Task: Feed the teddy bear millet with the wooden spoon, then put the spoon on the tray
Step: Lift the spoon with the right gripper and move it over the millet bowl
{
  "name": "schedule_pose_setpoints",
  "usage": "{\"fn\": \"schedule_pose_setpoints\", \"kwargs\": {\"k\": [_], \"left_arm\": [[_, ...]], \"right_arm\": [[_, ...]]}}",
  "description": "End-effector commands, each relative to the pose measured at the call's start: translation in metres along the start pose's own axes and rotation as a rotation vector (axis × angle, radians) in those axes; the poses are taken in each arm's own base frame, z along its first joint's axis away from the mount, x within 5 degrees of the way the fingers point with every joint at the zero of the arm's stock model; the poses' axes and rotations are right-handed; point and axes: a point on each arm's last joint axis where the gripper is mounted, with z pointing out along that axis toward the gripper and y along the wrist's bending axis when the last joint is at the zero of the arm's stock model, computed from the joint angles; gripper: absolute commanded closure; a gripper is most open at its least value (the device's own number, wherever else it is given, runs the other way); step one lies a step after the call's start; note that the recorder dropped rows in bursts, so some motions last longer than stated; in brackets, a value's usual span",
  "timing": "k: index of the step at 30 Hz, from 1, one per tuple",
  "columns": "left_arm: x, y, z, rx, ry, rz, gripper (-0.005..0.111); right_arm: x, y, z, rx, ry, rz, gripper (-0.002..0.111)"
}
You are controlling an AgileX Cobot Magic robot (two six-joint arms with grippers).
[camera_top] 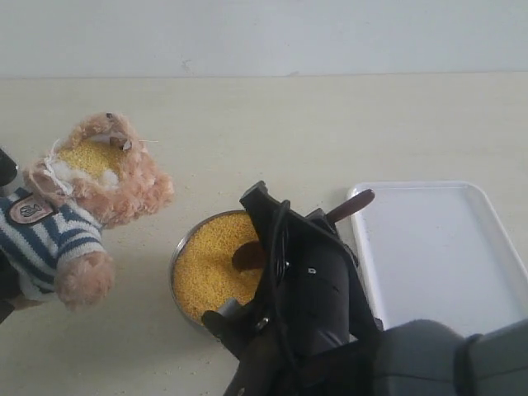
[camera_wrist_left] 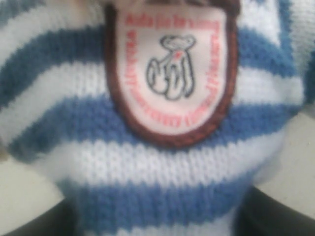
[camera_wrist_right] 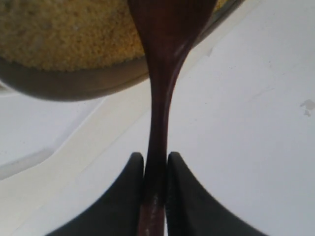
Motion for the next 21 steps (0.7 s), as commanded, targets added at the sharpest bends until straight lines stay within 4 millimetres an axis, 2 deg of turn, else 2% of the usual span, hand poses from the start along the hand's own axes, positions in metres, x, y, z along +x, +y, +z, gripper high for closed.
{"fn": "schedule_pose_setpoints", "kwargs": {"k": [1,5,12,18,21], "left_arm": [[-0.002,-0.001,0.0,0.001,-0.026,-0.018,0.103],[-0.002,-0.001,0.0,0.0,-0.027,-0.017,0.103],[-0.002,-0.001,0.0,-0.002,-0.03,-0.017,0.103],[-0.002,-0.001,0.0,-0.002,-0.03,-0.017,0.103],[-0.002,-0.001,0.0,0.0,-0.031,-0.019,0.103]], "right_arm": [[-0.002,-0.001,-0.009,0.012,-0.008,-0.071,0.109],[-0.004,-0.002,-0.012,-0.071,-0.013,-0.022,0.109],[-0.01,-0.029,-0.024,-0.233,-0.072,0.139,0.109],[-0.005,-0.048,-0.018,-0.412,-0.106,0.27,0.109],[-0.001,-0.051,-0.012,-0.494,-0.11,0.324,0.109]]}}
